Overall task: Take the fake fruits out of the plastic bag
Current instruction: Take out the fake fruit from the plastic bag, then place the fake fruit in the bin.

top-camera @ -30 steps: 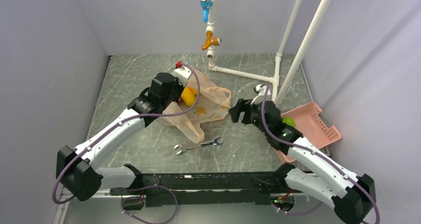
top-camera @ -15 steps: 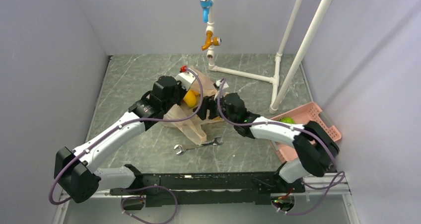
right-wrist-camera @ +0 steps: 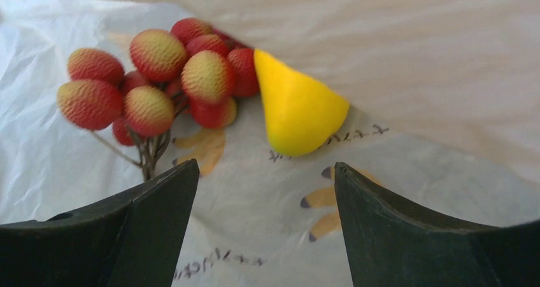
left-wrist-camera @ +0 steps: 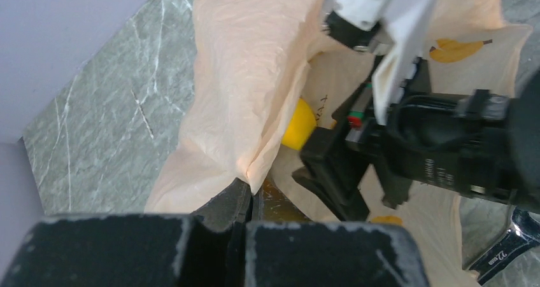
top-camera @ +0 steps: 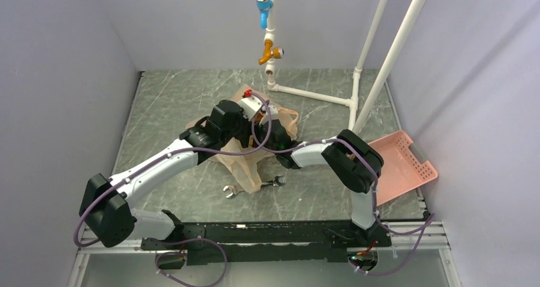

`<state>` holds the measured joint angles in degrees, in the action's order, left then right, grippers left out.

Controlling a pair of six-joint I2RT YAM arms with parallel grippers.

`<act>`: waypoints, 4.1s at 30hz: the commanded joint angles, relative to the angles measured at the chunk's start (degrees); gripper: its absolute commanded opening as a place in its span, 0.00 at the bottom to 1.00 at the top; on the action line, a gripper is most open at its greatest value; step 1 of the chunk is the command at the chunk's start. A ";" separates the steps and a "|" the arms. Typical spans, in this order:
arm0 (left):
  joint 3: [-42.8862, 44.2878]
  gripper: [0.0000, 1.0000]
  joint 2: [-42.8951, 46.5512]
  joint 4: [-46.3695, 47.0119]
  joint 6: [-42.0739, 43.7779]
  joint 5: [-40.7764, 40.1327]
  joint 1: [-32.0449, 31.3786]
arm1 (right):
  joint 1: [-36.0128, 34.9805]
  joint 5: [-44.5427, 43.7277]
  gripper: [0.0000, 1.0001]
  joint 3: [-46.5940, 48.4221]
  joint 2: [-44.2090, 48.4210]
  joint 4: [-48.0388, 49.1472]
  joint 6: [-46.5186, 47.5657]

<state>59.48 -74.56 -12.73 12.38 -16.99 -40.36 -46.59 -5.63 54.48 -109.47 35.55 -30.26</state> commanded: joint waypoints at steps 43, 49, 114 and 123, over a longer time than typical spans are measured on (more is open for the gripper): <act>4.20 0.00 -3.20 1.67 -0.99 -3.99 -2.04 | 3.38 8.50 0.03 3.31 -4.60 8.16 -6.02; 4.90 0.00 -3.72 0.90 -1.16 -4.40 -2.06 | 3.46 12.34 0.00 -5.01 3.42 8.07 -8.17; 6.77 0.00 -4.69 -1.65 -2.14 -6.83 -2.97 | 58.68 -27.68 0.27 -19.44 36.07 -39.71 -15.99; 6.55 0.00 -4.47 -1.55 -2.01 -7.06 -3.12 | 59.07 -25.14 0.84 -19.92 36.10 -38.22 -14.76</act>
<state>64.10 -80.09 -14.94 10.83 -23.44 -43.05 12.21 -32.18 34.92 -74.19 -5.67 -46.17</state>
